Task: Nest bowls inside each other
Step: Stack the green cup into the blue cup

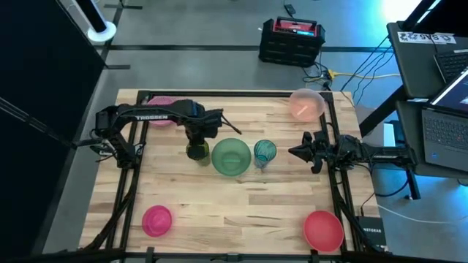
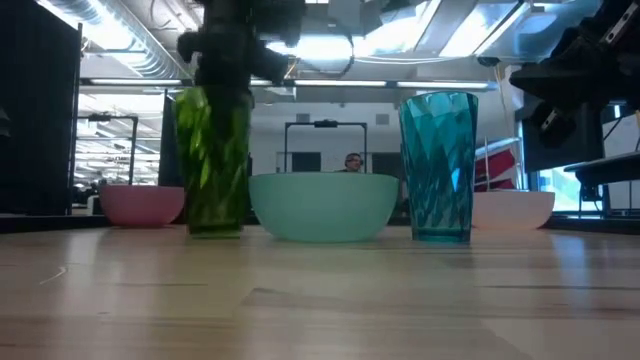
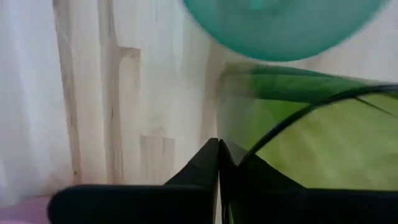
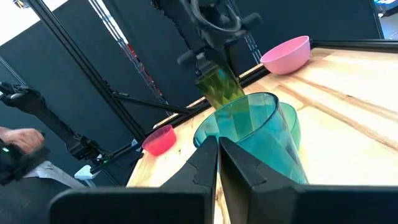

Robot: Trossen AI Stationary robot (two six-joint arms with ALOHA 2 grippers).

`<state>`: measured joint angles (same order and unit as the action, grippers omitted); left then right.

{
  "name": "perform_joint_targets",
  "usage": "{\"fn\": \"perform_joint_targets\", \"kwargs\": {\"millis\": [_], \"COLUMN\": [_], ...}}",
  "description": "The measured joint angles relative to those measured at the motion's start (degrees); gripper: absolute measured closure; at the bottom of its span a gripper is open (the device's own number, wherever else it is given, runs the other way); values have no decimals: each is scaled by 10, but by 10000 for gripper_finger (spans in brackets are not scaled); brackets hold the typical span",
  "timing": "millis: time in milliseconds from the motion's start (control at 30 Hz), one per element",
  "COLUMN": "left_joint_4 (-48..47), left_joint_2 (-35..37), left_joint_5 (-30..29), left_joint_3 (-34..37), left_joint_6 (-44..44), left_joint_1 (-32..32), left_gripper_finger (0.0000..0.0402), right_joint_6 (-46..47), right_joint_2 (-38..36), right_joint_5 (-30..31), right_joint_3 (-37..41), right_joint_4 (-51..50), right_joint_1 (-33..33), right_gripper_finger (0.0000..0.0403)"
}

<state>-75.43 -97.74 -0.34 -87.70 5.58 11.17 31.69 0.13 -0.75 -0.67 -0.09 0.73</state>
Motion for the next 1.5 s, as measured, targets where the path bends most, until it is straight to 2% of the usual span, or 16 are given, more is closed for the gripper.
{"fn": "perform_joint_targets", "kwargs": {"millis": [100, 633, 967, 1500], "left_joint_4": [-53, -52, 100, 97], "left_joint_2": [-1, -167, -154, -208], "left_joint_5": [-1, -13, -2, 26], "left_joint_3": [-100, -450, -473, -473], "left_joint_6": [-24, -55, -41, -5], "left_joint_1": [-10, -7, -14, -28], "left_gripper_finger": [400, 401, 401, 401], "right_joint_6": [9, 25, 26, 26], "right_joint_2": [1, 48, 81, 80], "right_joint_5": [0, 2, 2, 2], "right_joint_3": [0, 0, 0, 0], "right_joint_4": [0, 0, 0, 0], "right_joint_1": [0, 0, 0, 0], "right_gripper_finger": [402, 402, 402, 402]}}
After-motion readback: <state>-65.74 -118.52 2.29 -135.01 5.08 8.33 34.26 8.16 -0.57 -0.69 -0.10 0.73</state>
